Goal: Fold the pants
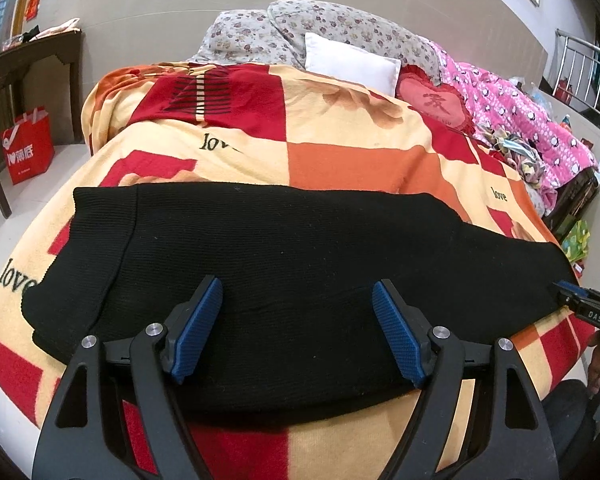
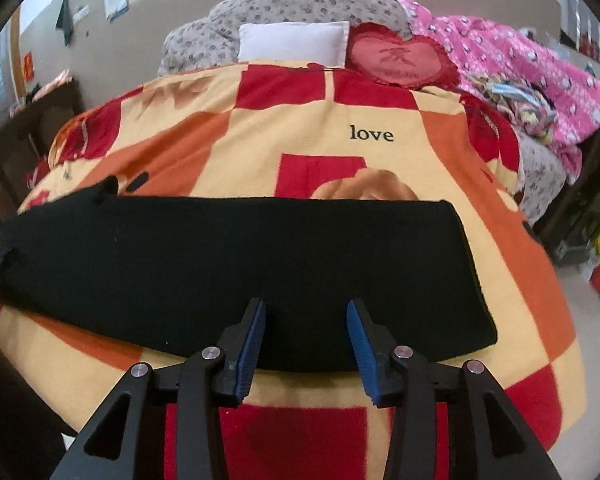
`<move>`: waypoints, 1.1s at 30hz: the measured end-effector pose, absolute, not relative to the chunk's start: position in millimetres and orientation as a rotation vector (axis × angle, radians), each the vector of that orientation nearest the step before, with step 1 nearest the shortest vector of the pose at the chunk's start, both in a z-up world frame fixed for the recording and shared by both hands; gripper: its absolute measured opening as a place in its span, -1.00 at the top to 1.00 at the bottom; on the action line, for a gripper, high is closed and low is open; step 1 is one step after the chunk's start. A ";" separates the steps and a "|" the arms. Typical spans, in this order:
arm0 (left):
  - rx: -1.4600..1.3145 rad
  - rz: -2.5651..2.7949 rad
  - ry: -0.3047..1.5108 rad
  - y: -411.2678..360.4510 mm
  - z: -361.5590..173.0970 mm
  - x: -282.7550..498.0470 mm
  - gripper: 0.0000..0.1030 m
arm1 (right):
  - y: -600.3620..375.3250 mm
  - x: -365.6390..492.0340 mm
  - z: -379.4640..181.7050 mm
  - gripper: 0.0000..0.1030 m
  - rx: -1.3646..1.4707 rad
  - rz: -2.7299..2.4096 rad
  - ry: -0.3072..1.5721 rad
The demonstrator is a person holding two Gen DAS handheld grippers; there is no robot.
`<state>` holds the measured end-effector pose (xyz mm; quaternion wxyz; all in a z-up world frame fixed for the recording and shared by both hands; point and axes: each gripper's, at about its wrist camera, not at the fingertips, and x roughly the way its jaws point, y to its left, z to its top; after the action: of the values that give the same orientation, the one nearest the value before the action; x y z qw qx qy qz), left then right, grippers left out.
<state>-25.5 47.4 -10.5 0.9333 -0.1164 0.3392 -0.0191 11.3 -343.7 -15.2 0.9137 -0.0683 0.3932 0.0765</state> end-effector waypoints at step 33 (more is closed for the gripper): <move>-0.264 -0.067 0.662 43.4 -11.4 -28.7 -0.71 | -501.6 24.9 -13.3 -0.21 0.887 0.094 0.873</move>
<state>-28.7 43.4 -11.4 0.9367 -0.1290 0.3238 -0.0329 24.9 -501.6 -13.3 0.8115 0.4151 0.4089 0.0440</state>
